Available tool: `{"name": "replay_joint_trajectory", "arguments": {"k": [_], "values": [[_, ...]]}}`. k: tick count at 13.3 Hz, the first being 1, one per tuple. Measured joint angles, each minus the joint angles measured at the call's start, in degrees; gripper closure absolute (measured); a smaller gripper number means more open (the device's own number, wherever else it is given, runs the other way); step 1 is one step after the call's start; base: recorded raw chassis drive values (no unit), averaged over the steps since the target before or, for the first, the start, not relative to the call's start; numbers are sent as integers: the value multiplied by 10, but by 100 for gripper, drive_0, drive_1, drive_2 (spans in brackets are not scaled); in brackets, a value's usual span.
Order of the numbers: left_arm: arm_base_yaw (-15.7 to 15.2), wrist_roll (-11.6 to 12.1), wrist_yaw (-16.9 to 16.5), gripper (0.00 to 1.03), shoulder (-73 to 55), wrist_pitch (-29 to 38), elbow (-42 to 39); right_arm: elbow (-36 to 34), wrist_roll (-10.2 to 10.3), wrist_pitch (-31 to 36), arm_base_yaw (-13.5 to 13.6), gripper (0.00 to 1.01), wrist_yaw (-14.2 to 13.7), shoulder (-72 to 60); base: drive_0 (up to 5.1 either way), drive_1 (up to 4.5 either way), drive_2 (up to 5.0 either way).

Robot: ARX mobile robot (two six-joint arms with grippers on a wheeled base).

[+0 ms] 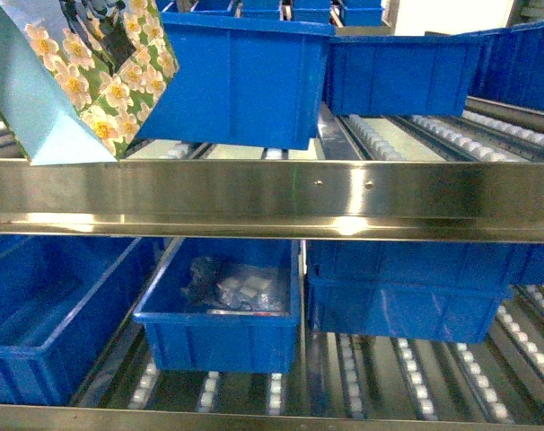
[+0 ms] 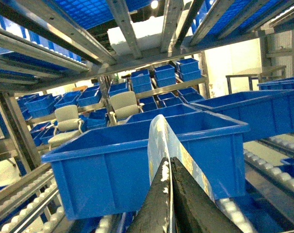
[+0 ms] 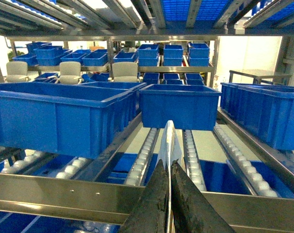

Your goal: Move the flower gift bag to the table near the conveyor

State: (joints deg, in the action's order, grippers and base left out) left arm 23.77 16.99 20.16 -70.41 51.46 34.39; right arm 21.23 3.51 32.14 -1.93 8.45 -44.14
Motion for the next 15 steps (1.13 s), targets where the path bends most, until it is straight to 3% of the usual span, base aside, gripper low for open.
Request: {"name": "replay_joint_trajectory", "arguments": {"k": [15], "values": [[0, 0, 0, 101, 0, 0, 0, 0, 0, 0, 0, 98, 0, 0, -490, 234, 258]]}}
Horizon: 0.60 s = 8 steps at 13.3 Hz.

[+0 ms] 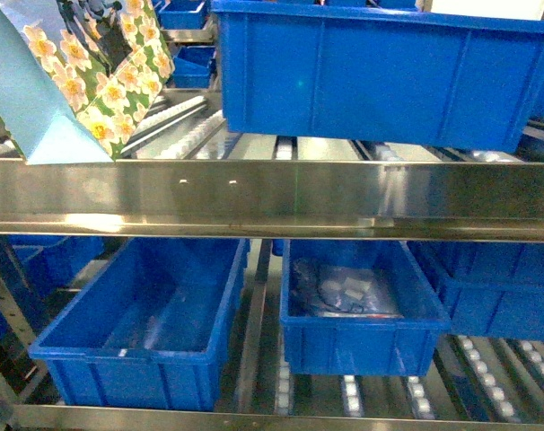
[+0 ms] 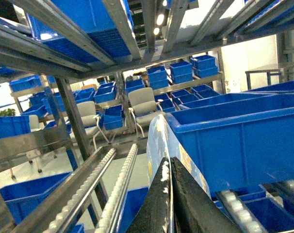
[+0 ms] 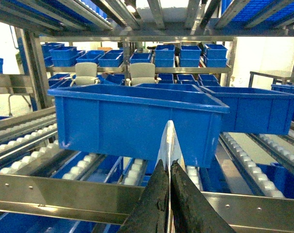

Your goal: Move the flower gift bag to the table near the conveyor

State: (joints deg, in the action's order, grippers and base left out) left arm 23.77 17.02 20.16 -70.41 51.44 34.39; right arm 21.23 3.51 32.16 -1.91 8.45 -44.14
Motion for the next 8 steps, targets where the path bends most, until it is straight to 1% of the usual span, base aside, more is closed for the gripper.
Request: {"name": "replay_joint_trajectory", "arguments": {"k": [4, 8], "values": [[-2, 0, 1, 101, 0, 0, 0, 0, 0, 2, 0, 98, 0, 0, -487, 140, 341], [-2, 0, 0, 101, 0, -1, 0, 0, 0, 0, 0, 98, 0, 0, -450, 62, 405]]}}
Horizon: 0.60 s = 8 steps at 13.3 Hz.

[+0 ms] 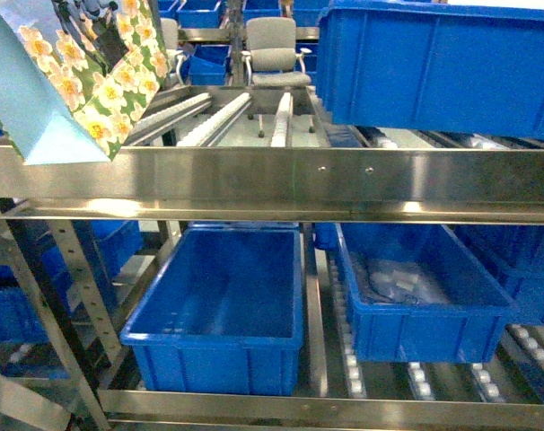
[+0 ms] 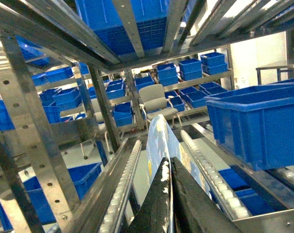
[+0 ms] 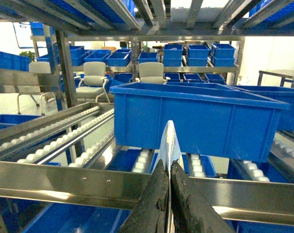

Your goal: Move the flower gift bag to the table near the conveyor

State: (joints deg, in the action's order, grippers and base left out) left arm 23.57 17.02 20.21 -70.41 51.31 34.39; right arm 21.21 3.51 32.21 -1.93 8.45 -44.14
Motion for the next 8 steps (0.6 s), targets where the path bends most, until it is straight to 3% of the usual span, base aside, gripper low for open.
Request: {"name": "replay_joint_trajectory", "arguments": {"k": [4, 8], "values": [[0, 0, 0, 101, 0, 2, 0, 0, 0, 0, 0, 98, 0, 1, -462, 68, 390], [0, 0, 0, 101, 0, 2, 0, -1, 0, 3, 0, 98, 0, 0, -494, 244, 244]]}}
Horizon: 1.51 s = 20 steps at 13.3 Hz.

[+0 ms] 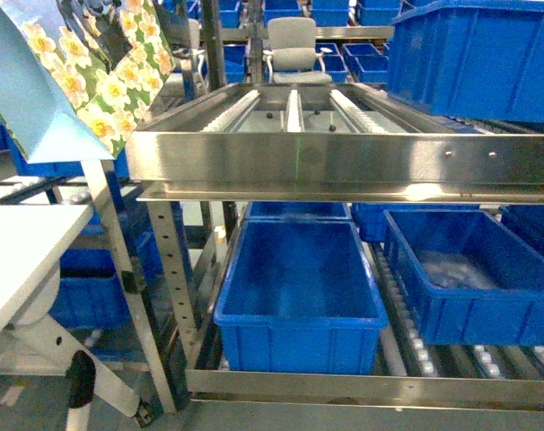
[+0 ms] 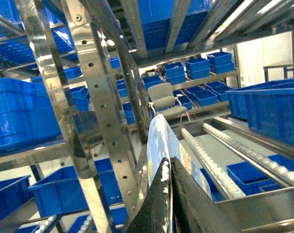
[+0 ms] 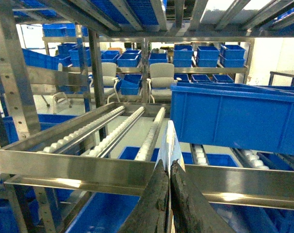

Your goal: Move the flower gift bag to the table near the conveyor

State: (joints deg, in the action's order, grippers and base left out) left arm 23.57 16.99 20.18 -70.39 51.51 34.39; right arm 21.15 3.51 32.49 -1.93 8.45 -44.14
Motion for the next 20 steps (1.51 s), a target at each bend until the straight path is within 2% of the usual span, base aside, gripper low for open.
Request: {"name": "replay_joint_trajectory", "arguments": {"k": [20], "values": [[2, 0, 0, 101, 0, 0, 0, 0, 0, -4, 0, 98, 0, 0, -492, 247, 247]]}}
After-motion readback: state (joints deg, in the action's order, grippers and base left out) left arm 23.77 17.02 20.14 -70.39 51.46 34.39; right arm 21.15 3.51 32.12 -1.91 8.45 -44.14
